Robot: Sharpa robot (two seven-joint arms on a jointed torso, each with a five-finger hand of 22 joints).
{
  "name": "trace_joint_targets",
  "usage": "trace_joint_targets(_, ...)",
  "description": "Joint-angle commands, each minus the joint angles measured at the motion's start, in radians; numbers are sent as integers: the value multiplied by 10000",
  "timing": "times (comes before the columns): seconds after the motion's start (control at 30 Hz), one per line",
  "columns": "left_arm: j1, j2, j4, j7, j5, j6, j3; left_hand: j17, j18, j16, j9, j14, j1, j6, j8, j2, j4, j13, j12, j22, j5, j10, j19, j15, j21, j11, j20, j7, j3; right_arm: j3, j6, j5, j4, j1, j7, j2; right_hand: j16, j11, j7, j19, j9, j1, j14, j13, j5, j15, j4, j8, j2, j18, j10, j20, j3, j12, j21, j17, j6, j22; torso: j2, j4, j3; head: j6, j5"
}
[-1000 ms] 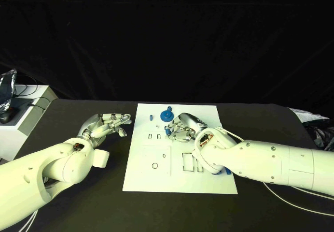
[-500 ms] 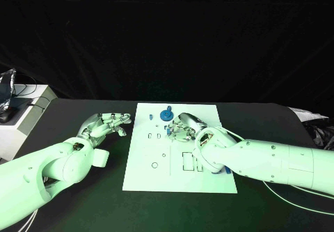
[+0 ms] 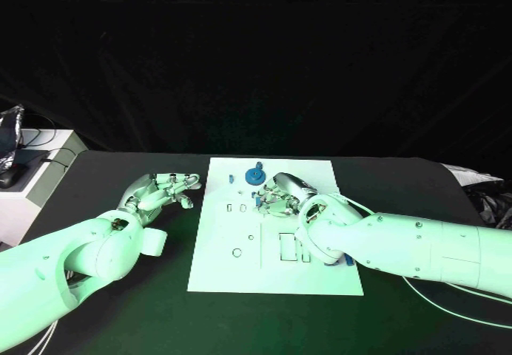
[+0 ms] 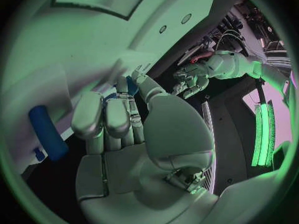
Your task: Assemble the parts on the task board
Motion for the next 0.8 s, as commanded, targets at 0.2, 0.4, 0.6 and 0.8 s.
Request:
trace_joint_targets(0.2, -6, 24, 8, 39, 36, 186, 9, -11, 89, 50, 0, -38, -10, -62, -38, 68, -36, 5, -14, -12, -51, -97, -60, 4, 51, -5, 27, 10, -41, 0, 49, -187, -38, -8, -48, 4, 102, -374, -95, 577, 4, 215, -38, 5010, -29, -188, -48, 47, 108, 18, -1601, -115, -736, 4499, 137, -42, 19, 1388, 0, 3, -5, -16, -2)
trace_joint_targets(0.4, -14, 30, 4, 34, 36, 196, 9, -11, 89, 50, 0, -38, -10, -62, -38, 68, -36, 5, -14, -12, -51, -97, -60, 4, 51, -5, 27, 10, -41, 0, -44, -250, -122, -18, -76, 32, 238, -381, -87, 583, 10, 180, -47, 6291, -39, -173, -100, 49, 125, 19, -1982, -83, -707, 5533, 282, -25, -5, 1418, 1, 7, 3, -15, -2)
trace_joint_targets(0.6, -19, 28, -2, 25, 36, 201, 9, -11, 89, 50, 0, -38, -10, -62, -38, 68, -36, 5, -14, -12, -51, -97, -60, 4, 51, -5, 27, 10, -41, -1, -162, -273, -224, -33, -64, 70, 400, -368, -96, 585, 12, 183, -48, 7220, -168, -160, -98, 52, 161, 11, -2169, -65, -779, 6327, 463, 85, -17, 1449, 1, 4, 2, -25, 3)
trace_joint_targets(0.8, -23, 34, -4, 22, 36, 207, 9, -11, 89, 50, 0, -38, -10, -62, -38, 68, -36, 5, -14, -12, -51, -97, -60, 4, 51, -5, 27, 10, -41, -6, -175, -291, -327, -67, -44, 154, 459, -367, -104, 576, 12, 193, -58, 7541, -181, -154, -102, 51, 179, 11, -2231, -56, -818, 6548, 527, 132, -18, 1456, 6, 3, 6, -35, 5)
